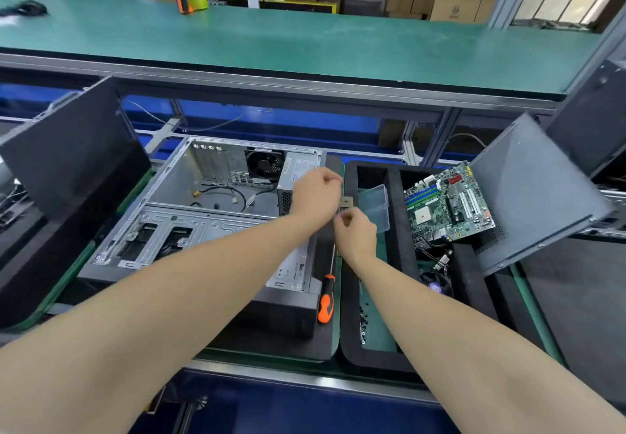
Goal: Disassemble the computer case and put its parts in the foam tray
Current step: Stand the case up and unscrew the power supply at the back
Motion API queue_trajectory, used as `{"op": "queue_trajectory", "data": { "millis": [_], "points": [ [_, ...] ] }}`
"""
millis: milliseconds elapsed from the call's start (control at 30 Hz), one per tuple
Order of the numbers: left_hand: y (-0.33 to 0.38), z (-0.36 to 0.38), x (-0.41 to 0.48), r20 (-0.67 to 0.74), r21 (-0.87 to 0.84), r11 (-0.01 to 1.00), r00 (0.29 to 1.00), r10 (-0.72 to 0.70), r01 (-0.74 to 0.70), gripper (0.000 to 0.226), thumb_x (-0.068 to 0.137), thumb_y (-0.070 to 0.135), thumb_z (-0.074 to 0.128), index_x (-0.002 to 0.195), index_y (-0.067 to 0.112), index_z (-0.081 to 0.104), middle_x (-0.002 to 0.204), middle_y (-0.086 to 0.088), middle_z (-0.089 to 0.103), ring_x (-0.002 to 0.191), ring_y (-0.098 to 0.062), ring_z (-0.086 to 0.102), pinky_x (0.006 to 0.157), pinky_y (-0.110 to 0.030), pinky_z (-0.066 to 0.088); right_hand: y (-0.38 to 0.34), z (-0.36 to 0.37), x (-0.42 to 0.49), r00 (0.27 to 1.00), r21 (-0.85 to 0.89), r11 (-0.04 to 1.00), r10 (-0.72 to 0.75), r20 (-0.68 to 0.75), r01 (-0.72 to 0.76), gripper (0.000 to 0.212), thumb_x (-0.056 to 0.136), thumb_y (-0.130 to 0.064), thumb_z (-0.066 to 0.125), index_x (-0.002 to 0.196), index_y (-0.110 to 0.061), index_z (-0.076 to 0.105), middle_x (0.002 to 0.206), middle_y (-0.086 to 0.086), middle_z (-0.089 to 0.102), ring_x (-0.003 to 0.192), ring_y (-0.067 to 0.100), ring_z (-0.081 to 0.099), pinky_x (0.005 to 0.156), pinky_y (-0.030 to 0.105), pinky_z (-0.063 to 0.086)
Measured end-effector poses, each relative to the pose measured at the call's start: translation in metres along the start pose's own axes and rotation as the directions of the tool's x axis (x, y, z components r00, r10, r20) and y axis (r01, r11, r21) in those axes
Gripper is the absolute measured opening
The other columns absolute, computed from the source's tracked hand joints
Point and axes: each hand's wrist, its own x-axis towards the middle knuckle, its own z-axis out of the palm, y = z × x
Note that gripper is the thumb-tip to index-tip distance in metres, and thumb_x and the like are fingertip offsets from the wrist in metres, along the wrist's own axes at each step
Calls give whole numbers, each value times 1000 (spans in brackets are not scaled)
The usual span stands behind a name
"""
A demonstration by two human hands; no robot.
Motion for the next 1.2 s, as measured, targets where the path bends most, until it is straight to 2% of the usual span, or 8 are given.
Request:
{"op": "queue_trajectory", "data": {
  "millis": [133,267,367,500,700,867,1100,1200],
  "points": [
    [-32,-64,11,-147,307,951,985,85,-36,17,95,24,51,106,29,64,96,5,68,82,-18,65,71,-34,54,-52,5,8,975,120,969,-210,-78,218,15,100,-26,62,115,-24,62,114,1,63,100,17,59,87,35,46],
    [-85,-128,15,44,674,738,999,-4,-27,36,101,48,43,97,20,65,98,-5,68,92,-31,65,80,-38,53,-87,25,8,943,31,962,-271,191,270,52,97,-29,68,146,-28,53,157,6,41,140,23,45,108,33,36],
    [-118,-150,15,169,797,584,985,29,-154,71,105,63,22,79,13,64,75,-9,65,74,-30,63,80,-40,53,-93,34,6,924,-155,943,-239,299,295,57,96,-23,68,150,-31,50,175,5,17,161,28,18,128,46,21],
    [-143,-141,25,144,816,528,968,206,-234,67,105,53,26,54,16,47,49,-3,50,51,-21,47,84,-39,45,-95,33,7,943,-157,950,-226,246,269,57,92,-2,64,144,-27,57,175,4,23,161,23,19,124,37,27],
    [-161,-147,47,131,822,502,947,293,-269,63,98,51,26,47,17,44,42,1,47,46,-18,44,77,-39,35,-106,45,4,968,-159,966,-178,174,206,73,84,18,49,137,-32,60,173,-7,26,154,18,33,74,7,38],
    [-171,-164,79,201,811,469,920,336,-349,57,93,52,21,50,19,38,44,1,44,47,-18,43,74,-38,33,-118,65,-1,985,-84,986,-135,107,144,75,83,23,46,133,-32,60,175,-5,22,158,21,26,107,40,49],
    [-174,-193,134,329,767,454,886,328,-453,59,86,61,11,51,19,33,45,0,40,46,-19,37,71,-39,28,-141,103,-11,1000,-101,995,-4,21,6,72,85,22,48,140,-23,51,175,-3,15,162,28,10,123,32,26],
    [-178,-203,161,417,786,327,841,344,-524,50,98,37,43,54,17,35,52,-2,43,51,-23,42,68,-33,35,-151,123,-19,997,-123,991,54,-56,-61,71,86,18,51,145,-21,47,176,-1,12,160,33,14,125,39,23]
  ]
}}
